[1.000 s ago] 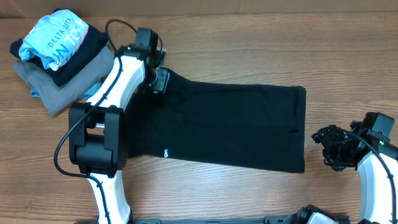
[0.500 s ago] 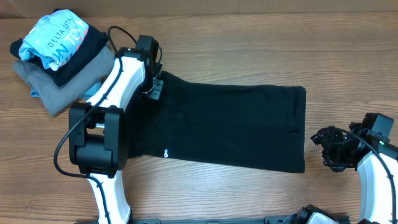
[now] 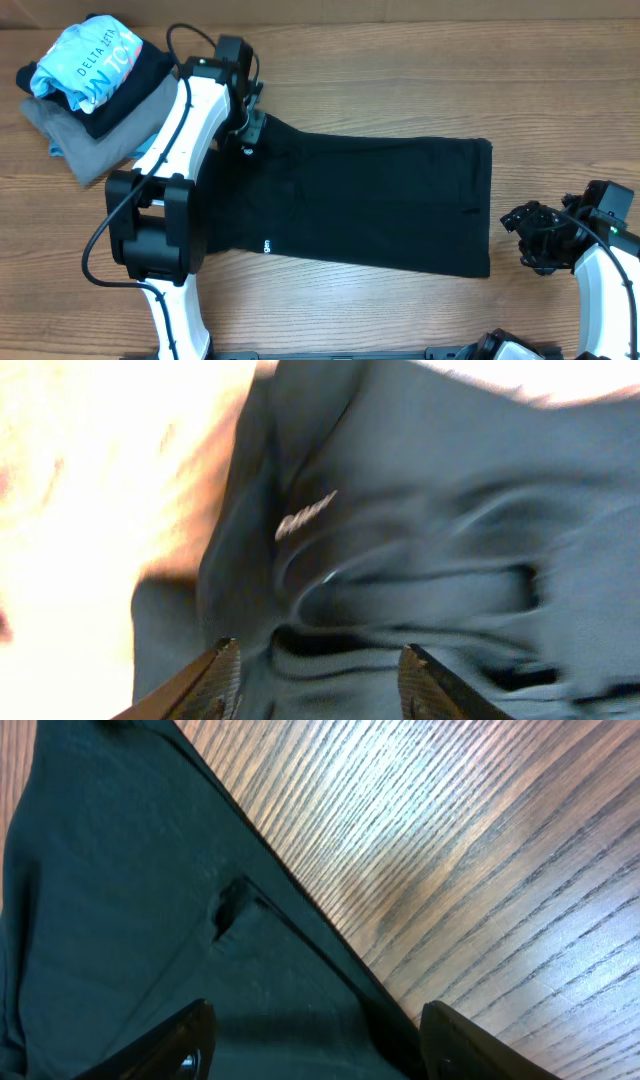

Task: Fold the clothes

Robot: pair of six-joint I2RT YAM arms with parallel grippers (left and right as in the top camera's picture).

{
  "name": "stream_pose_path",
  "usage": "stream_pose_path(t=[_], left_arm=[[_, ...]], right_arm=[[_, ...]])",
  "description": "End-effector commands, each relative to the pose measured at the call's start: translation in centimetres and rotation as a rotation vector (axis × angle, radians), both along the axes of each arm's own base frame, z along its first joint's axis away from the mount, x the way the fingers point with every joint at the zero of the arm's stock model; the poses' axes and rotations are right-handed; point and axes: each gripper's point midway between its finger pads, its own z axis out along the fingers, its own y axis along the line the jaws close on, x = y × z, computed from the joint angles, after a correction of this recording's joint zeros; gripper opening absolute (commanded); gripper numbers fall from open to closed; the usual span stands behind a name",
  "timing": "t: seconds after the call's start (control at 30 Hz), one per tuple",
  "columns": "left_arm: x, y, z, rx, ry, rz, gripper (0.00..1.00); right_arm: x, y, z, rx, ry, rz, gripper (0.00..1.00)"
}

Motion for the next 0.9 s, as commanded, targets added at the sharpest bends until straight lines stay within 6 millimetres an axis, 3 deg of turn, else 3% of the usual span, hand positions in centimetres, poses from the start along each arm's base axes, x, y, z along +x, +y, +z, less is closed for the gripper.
stream_pose_path(t=[0.0,0.3,0.43,0.5,0.57,0.63,0.87], left_arm=[[1.0,-2.4,1.4,-0.063,-0.049,-0.077,0.56],[2.9,0.8,-0.6,0.032,-0.098,-0.022,0.55],[2.1,1.5,-2.2,0.041,-0.037,-0.010,0.54],[1.5,1.5,-3.9,0.045,0.016,-0.012,0.55],[1.1,1.3,-5.2,0.036,0.051,-0.014,0.48],[0.4,0.9,-6.7,0.008,0.106,-0.005,0.33],[-0.9,1.8,-7.0,0.057,0.161,0.030,0.25]], right_arm=[[0.6,-0.4,0.9,-0.017,-0.031,0.002,0.69],[0.5,-0.3,0.8,-0.014,-0.025,0.002,0.70],[0.5,-0.3,0.8,-0.014,-0.025,0.002,0.70],[0.5,-0.3,0.8,-0.014,-0.025,0.002,0.70],[0.5,-0.3,0.8,-0.014,-0.025,0.002,0.70],[0.4,-0.3,0.8,-0.012,-0.021,0.002,0.70],[0.3,-0.2,0.8,-0.010,-0.018,0.002,0.70]])
